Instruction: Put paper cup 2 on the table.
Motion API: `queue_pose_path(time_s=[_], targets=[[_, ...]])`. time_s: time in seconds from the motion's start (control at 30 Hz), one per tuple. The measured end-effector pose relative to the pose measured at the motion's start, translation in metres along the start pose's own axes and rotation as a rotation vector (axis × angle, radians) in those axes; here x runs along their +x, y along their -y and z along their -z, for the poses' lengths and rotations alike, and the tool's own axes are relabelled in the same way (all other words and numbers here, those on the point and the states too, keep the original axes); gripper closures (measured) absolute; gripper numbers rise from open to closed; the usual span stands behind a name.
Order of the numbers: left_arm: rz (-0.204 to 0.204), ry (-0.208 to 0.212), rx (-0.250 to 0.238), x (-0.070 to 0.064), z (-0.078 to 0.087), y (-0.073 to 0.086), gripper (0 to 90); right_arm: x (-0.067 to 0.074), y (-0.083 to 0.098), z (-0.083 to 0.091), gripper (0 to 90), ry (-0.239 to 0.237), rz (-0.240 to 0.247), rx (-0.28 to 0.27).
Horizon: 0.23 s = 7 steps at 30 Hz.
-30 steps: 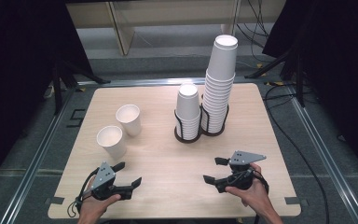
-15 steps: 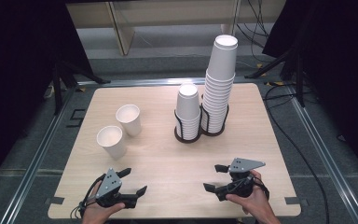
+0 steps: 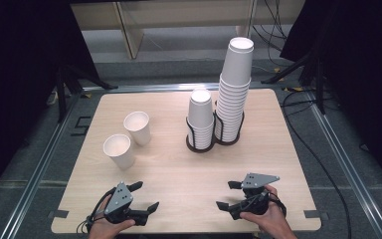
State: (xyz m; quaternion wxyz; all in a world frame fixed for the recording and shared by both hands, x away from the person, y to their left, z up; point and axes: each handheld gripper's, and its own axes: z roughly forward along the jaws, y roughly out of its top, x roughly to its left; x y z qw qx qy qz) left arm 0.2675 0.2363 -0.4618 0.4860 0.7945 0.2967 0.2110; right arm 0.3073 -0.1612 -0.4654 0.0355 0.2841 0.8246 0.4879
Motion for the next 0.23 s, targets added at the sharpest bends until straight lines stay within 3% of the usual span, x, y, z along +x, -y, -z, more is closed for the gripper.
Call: queue_pose_path(time_s=[0.23], targets=[[0.015, 0.002, -0.007, -0.0017, -0.0012, 0.0, 14.4, -0.0007, 0.0002, -0.0003, 15.7, 0.004, -0.003, -0.006]])
